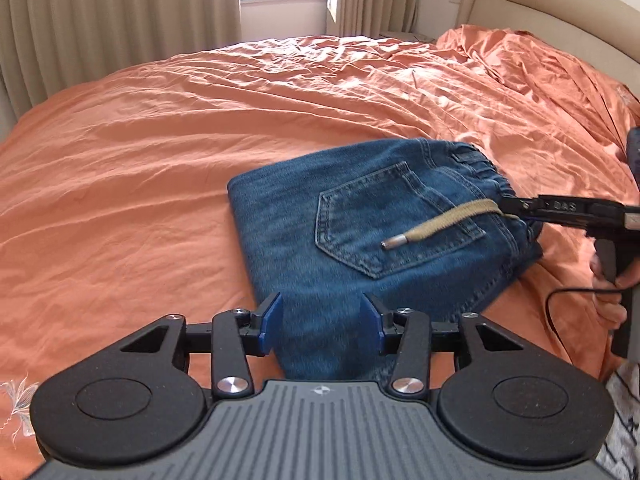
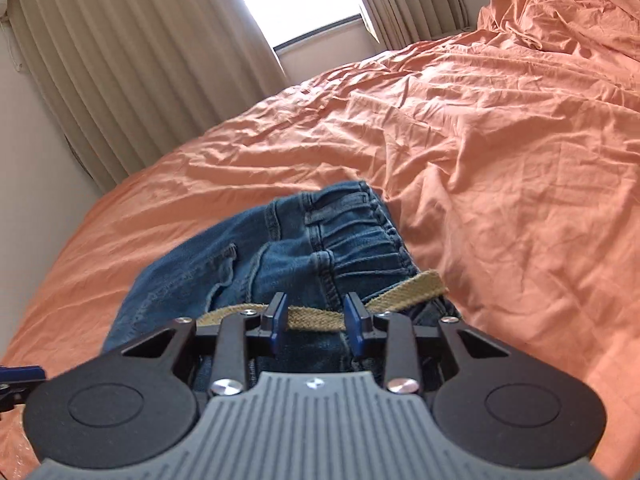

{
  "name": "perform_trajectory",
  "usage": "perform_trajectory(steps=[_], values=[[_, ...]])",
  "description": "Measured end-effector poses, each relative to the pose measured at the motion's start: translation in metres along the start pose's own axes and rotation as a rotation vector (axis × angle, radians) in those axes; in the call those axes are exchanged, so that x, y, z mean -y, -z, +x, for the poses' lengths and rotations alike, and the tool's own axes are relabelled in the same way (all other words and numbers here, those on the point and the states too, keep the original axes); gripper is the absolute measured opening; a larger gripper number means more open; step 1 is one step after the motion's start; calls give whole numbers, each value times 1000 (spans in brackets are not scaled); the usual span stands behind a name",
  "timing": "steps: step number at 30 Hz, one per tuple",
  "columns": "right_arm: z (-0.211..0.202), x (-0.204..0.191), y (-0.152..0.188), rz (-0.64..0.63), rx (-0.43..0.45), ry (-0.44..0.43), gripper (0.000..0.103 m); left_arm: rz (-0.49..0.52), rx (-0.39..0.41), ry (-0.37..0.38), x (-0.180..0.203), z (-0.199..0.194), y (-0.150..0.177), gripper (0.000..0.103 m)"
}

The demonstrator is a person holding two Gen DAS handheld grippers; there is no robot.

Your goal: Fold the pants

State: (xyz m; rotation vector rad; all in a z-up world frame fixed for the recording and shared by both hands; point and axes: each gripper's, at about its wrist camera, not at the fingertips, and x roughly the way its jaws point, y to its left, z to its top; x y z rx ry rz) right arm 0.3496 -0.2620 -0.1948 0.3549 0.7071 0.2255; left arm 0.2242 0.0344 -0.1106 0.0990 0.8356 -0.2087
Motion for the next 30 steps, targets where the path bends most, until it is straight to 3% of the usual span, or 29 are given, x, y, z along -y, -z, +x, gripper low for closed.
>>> perform_trajectory(steps=[4, 7, 9, 10, 12, 14, 15, 19, 23, 26, 30], values=[[5, 8, -4, 16, -16, -23, 26, 76, -53, -4, 20, 1, 29, 61], [6, 16, -2, 70, -19, -46, 26, 111, -74, -88, 30, 18, 50, 60], [5, 17, -3, 79, -18, -51, 25, 145, -80, -147, 33, 30, 58, 52], [5, 17, -2, 76, -17, -51, 25, 152, -75, -178, 33, 34, 60, 37], [4, 16, -1, 62, -16, -45, 25, 131, -57, -175, 30, 30, 58, 27], [2, 16, -1, 57, -16, -41, 24, 122, -35, -168, 30, 21, 52, 23], [3, 16, -1, 59, -18, -41, 22, 169, -37, -185, 32, 17, 50, 22], [9, 24, -1, 97, -65, -27, 13, 303, -123, -223, 41, 30, 59, 20], [17, 39, 3, 162, -125, -31, 2, 218, -200, -194, 29, 49, 65, 19], [21, 44, 5, 186, -144, -42, 0, 156, -245, -173, 21, 59, 68, 17], [21, 42, 4, 182, -143, -37, 0, 154, -271, -169, 20, 51, 63, 17]])
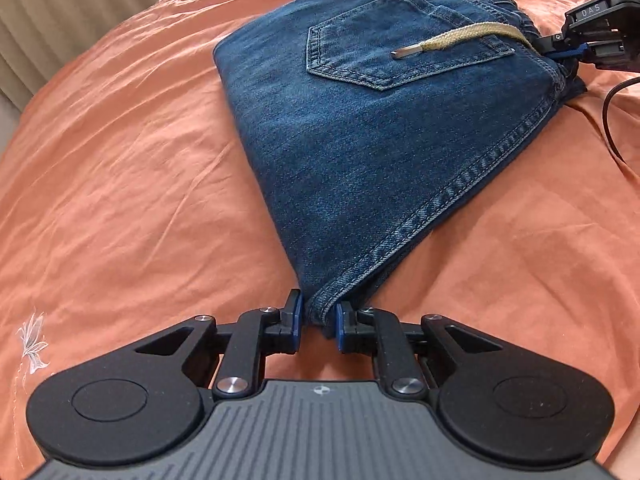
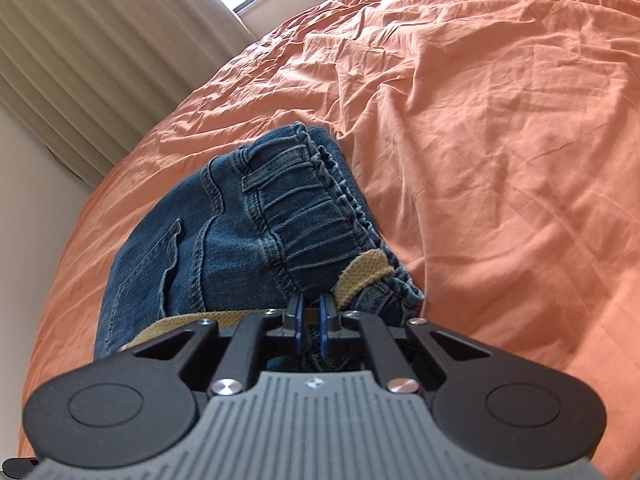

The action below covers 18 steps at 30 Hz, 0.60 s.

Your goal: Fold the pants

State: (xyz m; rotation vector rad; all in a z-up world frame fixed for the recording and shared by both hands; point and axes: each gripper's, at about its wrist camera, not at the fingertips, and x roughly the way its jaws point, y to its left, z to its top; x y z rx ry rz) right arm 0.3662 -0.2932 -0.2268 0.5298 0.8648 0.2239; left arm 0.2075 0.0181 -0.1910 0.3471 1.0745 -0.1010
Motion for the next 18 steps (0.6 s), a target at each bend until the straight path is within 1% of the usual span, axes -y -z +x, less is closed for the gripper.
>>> perform_trajectory(steps=[3, 6, 8, 9, 10, 13, 14, 15, 17, 18], values=[[-3, -3, 2, -17, 9, 9, 0, -1, -17, 18, -4, -7, -1, 16], [-11, -3, 2, -10, 15, 5, 0, -31, -10, 38, -5, -20, -1, 18], [-19, -1, 5, 7, 18, -2, 0, -29, -5, 37, -6, -30, -1, 20], [-24, 0, 6, 11, 19, -6, 4, -21, -2, 33, -6, -35, -1, 21], [-27, 1, 8, 11, 19, -9, 6, -15, 1, 32, -6, -40, -1, 22], [-41, 0, 11, 2, 27, -25, 16, -8, 26, 23, -8, -52, -2, 23], [-45, -1, 12, 4, 30, -30, 23, -9, 37, 22, -9, -56, -4, 23], [-50, -3, 14, 0, 41, -27, 34, -13, 48, 28, -12, -60, -6, 23], [-61, -6, 19, -17, 72, -7, 40, -31, 69, 48, -16, -68, -10, 23], [-66, -6, 20, -12, 77, -13, 43, -40, 77, 59, -18, -70, -12, 24]])
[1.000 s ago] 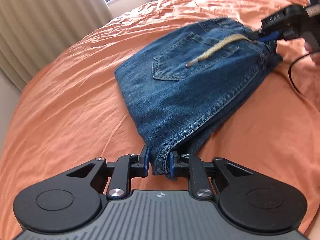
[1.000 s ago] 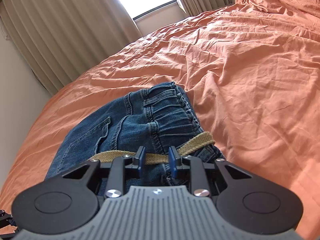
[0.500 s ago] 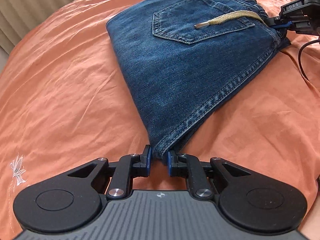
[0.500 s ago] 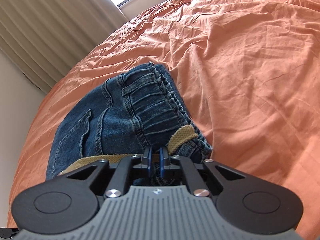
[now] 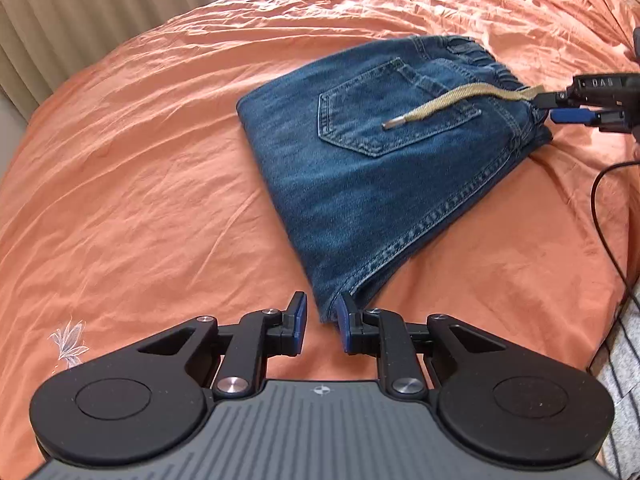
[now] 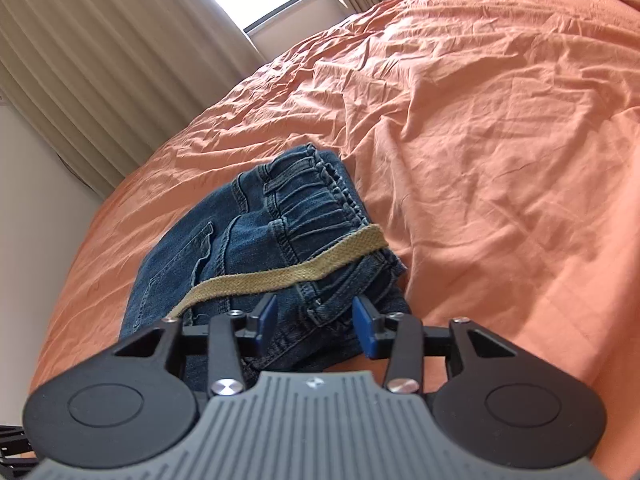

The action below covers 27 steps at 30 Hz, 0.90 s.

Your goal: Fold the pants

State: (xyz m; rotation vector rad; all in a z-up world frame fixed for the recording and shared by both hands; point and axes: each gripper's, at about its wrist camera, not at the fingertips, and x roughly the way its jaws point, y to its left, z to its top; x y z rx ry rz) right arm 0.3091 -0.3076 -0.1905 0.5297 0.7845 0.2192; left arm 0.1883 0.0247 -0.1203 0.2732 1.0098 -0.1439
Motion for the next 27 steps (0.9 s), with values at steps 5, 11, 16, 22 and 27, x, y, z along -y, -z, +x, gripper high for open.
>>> perform_trajectory(steps=[5, 11, 16, 22, 27], values=[[-7, 16, -14, 120, -47, -123, 52, -90, 85, 86, -18, -6, -18, 50], [7, 35, -46, 103, -94, -110, 74, -294, 132, 212, -59, 26, -41, 61], [40, 50, -65, 129, -175, -180, 73, -547, 117, 345, -99, 76, -47, 63], [96, 77, -78, 212, -318, -242, 70, -789, 89, 477, -134, 137, -42, 63], [125, 88, -84, 252, -370, -342, 68, -924, 85, 617, -152, 175, -33, 59]])
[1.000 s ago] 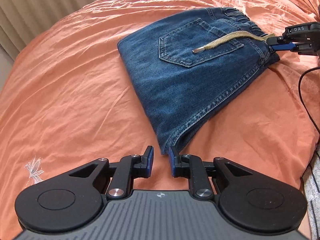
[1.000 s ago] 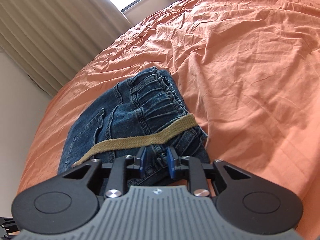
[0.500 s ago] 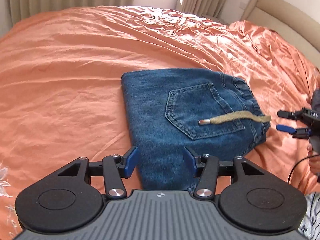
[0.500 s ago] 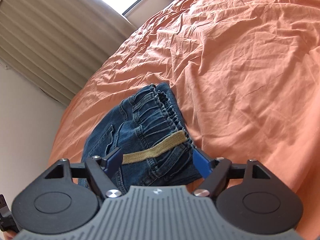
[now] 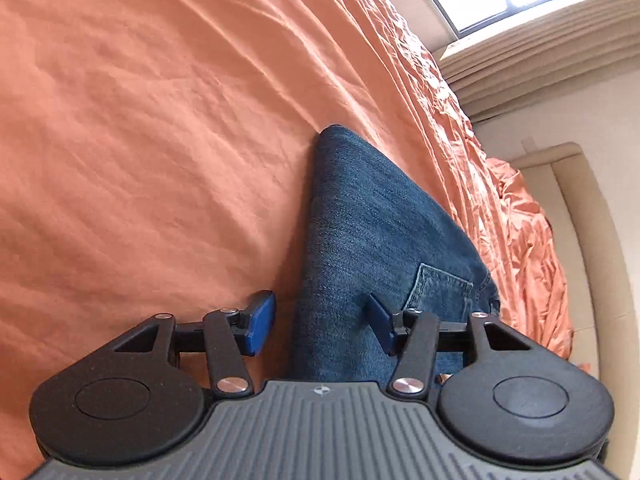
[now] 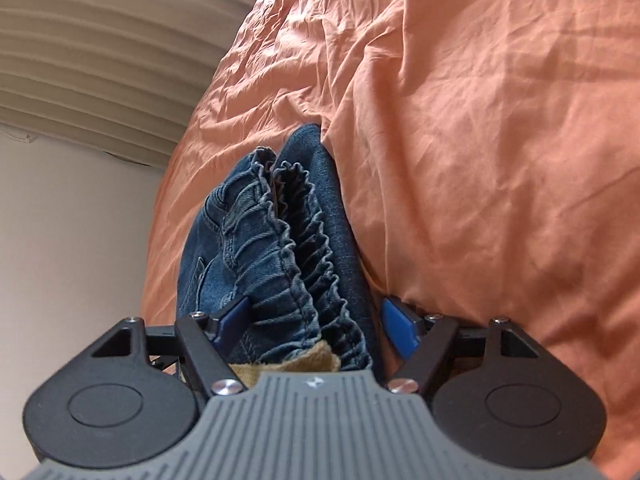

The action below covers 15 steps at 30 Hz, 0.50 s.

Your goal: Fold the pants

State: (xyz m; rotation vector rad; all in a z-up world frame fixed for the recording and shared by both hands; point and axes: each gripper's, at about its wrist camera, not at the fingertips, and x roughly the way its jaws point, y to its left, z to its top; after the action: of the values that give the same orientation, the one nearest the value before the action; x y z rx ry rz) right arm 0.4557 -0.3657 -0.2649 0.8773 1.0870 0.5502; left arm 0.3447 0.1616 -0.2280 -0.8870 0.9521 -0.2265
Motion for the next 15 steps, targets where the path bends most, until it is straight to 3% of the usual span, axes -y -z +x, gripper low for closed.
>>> perform_trajectory(steps=[4, 6, 8, 11, 15], values=[[6, 7, -6, 15, -5, -58, 52, -34, -25, 56, -9, 9, -6, 42], [6, 4, -5, -12, 5, -77, 34, -22, -21, 63, -9, 10, -5, 32], [3, -3, -3, -56, 20, -73, 27, -2, -6, 51, -4, 7, -3, 20], [-3, -23, 0, -123, 41, -41, 21, 50, 28, 11, 11, 0, 2, 10], [-19, -63, 5, -205, 66, -23, 18, 118, 67, -32, 32, -17, 8, 6]])
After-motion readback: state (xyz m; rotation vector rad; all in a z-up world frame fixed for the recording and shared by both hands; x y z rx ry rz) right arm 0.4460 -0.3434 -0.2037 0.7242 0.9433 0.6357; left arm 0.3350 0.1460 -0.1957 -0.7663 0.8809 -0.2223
